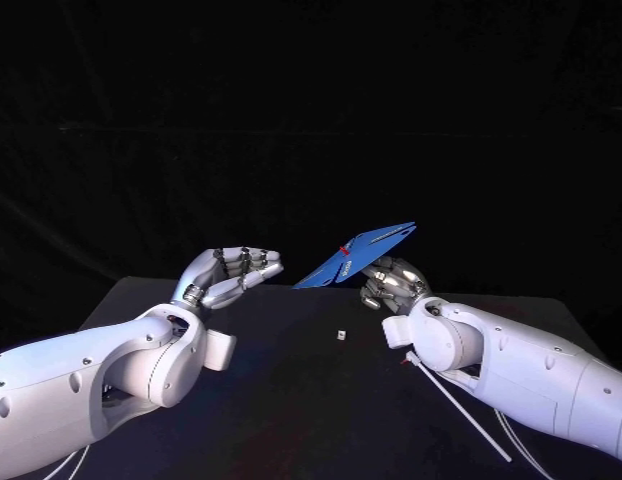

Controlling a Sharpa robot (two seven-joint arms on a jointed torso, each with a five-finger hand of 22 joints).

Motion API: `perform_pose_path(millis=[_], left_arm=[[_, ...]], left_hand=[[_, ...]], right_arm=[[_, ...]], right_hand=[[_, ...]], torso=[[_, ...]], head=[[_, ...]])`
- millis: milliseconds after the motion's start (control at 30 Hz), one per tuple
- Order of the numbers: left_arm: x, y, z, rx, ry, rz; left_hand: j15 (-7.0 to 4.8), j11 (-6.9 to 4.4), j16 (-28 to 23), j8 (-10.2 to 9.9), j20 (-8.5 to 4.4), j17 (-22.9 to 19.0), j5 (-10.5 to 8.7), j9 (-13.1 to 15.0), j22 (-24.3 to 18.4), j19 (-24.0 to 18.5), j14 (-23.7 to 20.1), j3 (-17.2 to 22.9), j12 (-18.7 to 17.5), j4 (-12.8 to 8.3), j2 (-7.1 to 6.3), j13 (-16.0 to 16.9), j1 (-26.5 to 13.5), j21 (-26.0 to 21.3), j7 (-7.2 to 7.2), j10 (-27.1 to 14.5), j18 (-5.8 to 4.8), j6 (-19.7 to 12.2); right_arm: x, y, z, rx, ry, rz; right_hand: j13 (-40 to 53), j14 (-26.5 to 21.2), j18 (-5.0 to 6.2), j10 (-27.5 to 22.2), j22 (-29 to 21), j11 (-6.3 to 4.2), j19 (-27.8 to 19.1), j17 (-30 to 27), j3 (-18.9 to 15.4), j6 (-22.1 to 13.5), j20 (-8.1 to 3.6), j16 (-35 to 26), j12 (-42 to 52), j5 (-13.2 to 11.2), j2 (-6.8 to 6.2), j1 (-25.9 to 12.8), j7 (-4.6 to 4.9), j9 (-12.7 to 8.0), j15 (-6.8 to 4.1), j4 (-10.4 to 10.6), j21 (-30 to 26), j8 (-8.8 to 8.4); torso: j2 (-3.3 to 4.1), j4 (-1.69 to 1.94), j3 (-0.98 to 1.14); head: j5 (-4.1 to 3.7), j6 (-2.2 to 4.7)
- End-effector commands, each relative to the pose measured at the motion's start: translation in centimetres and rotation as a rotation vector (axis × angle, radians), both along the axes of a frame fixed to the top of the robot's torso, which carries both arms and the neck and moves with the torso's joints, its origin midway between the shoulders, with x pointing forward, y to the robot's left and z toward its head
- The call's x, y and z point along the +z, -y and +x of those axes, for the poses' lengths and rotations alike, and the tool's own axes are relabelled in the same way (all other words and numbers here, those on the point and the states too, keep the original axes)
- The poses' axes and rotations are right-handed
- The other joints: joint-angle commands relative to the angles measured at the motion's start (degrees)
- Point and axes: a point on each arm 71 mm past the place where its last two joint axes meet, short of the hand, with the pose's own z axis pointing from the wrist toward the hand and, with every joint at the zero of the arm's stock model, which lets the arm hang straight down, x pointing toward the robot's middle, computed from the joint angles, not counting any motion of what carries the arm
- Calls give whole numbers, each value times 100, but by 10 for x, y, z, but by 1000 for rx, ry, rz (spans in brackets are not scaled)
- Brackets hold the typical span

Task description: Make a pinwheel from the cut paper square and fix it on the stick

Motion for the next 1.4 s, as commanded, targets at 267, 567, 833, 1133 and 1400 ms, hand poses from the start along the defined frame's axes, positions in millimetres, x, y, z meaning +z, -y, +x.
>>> perform_pose_path(millis=[267, 567, 833, 1133, 1400], left_arm=[[-4, 5, 13, 12, 18, 9], [-4, 9, 13, -7, 36, 36], [-2, 25, 6, -89, 32, 23], [0, 41, -1, -182, 50, 59], [-1, 51, -2, -211, 48, 83]], left_hand=[[-311, -208, 162, 105, -228, 637, -66, 75, 157, 1791, 1273, -571, -188, -596, 523, 85, 372, 649, -187, 846, 170, 299], [-853, -606, 2592, 83, -822, 2547, -77, 207, 857, 3229, 2122, -1011, 181, -992, 757, 545, 281, 2044, -385, 1752, 138, 478], [-1158, -910, 5890, -101, -1142, 8007, -40, 368, 3243, 3991, 5170, -1007, 4830, -1555, 801, 4506, -315, 4961, -573, 1665, 19, 599], [-1247, -968, 5998, -202, -1211, 8295, -69, 443, 6234, 5293, 5353, -1013, 7239, -1966, 929, 7436, -689, 6911, -651, 3227, -452, 763], [-1286, -1004, 5998, -257, -1250, 8295, -65, 444, 7029, 5692, 5353, -1012, 7454, -2066, 983, 7778, -785, 7322, -670, 3452, -601, 774]], right_arm=[[1, 3, -35, 170, -27, 75], [-6, 4, -58, 232, -54, 93], [-9, -1, -65, 265, -65, 104], [-9, -5, -68, 284, -67, 106], [-9, -8, -69, 294, -68, 109]], right_hand=[[1510, 596, -57, 598, -9, 28, -43, 1507, 17, 43, 9, 23, 20, -25, 62, -39, -6, 155, 45, -30, -26, 40], [1510, 596, -54, 598, -19, 29, -55, 1507, 18, 43, 11, 23, 20, -36, 68, -54, -5, 160, 46, -34, -35, 42], [1510, 596, -52, 598, -24, 30, -61, 1507, 18, 42, 12, 23, 20, -44, 70, -62, -5, 162, 47, -37, -40, 42], [1510, 596, -52, 598, -26, 30, -64, 1507, 18, 42, 13, 23, 20, -50, 72, -69, -5, 164, 47, -40, -42, 43], [1510, 596, -52, 598, -26, 30, -64, 1507, 18, 42, 13, 23, 20, -50, 72, -69, -5, 164, 47, -40, -42, 43]], torso=[[-8, -46, 30], [-5, -94, 62], [-1, -73, 58], [-7, -77, 60], [-6, -93, 68]], head=[[-190, -80], [-151, -178], [-153, -235], [-138, -241], [-120, -263]])
